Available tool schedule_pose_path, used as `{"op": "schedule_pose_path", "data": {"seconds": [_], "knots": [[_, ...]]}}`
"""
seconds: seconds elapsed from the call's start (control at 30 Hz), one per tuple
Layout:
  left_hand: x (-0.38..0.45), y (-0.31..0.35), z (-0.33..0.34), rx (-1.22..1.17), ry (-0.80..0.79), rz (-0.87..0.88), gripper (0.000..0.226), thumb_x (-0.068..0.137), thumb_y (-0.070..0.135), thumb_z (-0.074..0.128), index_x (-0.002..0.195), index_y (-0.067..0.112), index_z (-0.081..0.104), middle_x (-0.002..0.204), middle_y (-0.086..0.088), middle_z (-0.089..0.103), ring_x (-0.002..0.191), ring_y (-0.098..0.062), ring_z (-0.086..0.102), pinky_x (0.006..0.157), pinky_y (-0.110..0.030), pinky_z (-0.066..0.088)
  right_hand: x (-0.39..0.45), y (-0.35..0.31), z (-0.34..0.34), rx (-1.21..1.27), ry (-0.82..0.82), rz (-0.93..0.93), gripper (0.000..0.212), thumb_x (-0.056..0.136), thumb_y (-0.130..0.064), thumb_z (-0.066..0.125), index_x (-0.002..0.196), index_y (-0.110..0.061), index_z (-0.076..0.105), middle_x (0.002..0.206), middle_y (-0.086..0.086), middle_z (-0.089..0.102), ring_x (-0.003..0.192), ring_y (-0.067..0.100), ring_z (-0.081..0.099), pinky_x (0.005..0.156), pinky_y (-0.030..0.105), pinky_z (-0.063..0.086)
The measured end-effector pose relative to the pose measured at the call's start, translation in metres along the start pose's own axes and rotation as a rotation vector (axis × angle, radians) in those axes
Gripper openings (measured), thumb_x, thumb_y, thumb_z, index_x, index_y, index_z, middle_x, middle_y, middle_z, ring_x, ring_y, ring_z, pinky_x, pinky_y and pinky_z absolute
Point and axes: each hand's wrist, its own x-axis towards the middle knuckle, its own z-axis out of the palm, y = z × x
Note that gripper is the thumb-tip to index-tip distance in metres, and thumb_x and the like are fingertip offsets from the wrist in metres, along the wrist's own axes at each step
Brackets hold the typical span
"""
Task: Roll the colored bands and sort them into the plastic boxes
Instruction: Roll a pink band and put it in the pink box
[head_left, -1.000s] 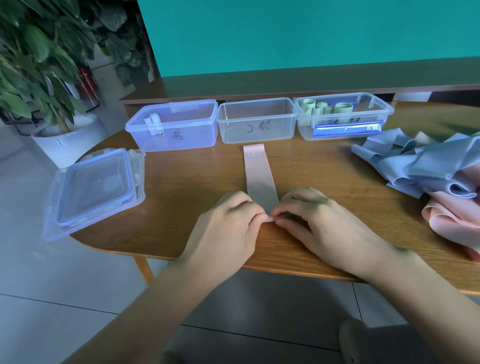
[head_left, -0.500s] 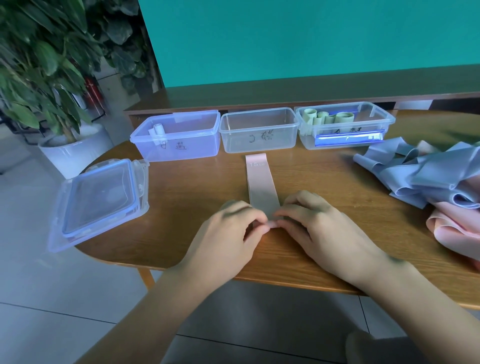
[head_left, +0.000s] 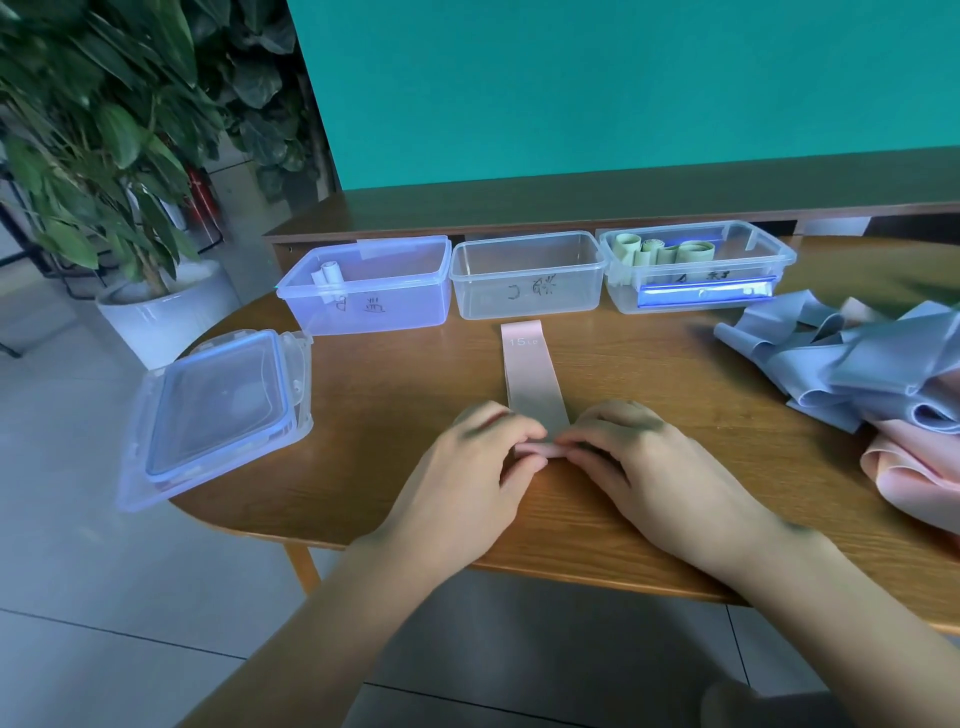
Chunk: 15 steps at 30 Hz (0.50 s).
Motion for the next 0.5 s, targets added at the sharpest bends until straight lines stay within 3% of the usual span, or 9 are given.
{"op": "schedule_pose_path", "data": {"seconds": [0.17, 0.3, 0.4, 0.5], "knots": [[0.0017, -0.0044, 0.0023, 0.005, 0.005, -0.008, 0.015, 0.099, 0.037, 0.059, 0.109, 0.029, 0.067, 0.106, 0.017, 0.059, 0.093, -0.001, 0.054, 0.077, -0.014, 0.048, 0.0008, 0.0025, 0.0029, 0.020, 0.008, 0.005, 0.042, 0.101, -0.055, 0.035, 0.117, -0.035, 0.068, 0.111, -0.013, 0.057, 0.107, 0.014, 0.057, 0.082, 0.043, 0.056], [0.0041, -0.0054, 0.0032, 0.001, 0.009, -0.014, 0.023, 0.100, 0.041, 0.054, 0.111, 0.027, 0.068, 0.107, 0.015, 0.060, 0.095, -0.003, 0.055, 0.080, -0.017, 0.050, -0.0011, 0.0022, 0.0019, 0.001, 0.025, 0.003, 0.031, 0.100, -0.042, 0.045, 0.123, -0.036, 0.063, 0.118, -0.012, 0.055, 0.110, 0.016, 0.057, 0.081, 0.043, 0.058], [0.0051, -0.0056, 0.0032, -0.003, 0.029, -0.010, 0.023, 0.100, 0.037, 0.054, 0.111, 0.024, 0.070, 0.107, 0.012, 0.061, 0.096, -0.004, 0.056, 0.082, -0.025, 0.051, -0.0010, 0.0022, 0.0005, -0.012, 0.008, -0.013, 0.027, 0.099, -0.040, 0.047, 0.121, -0.040, 0.063, 0.116, -0.017, 0.054, 0.109, 0.014, 0.053, 0.081, 0.043, 0.057], [0.0054, -0.0046, 0.0033, 0.003, 0.022, -0.025, 0.027, 0.100, 0.041, 0.053, 0.113, 0.024, 0.071, 0.108, 0.012, 0.059, 0.095, -0.005, 0.057, 0.081, -0.023, 0.051, -0.0009, 0.0020, 0.0004, -0.032, -0.008, -0.006, 0.029, 0.099, -0.040, 0.047, 0.124, -0.042, 0.062, 0.119, -0.018, 0.054, 0.110, 0.014, 0.052, 0.084, 0.044, 0.056]]}}
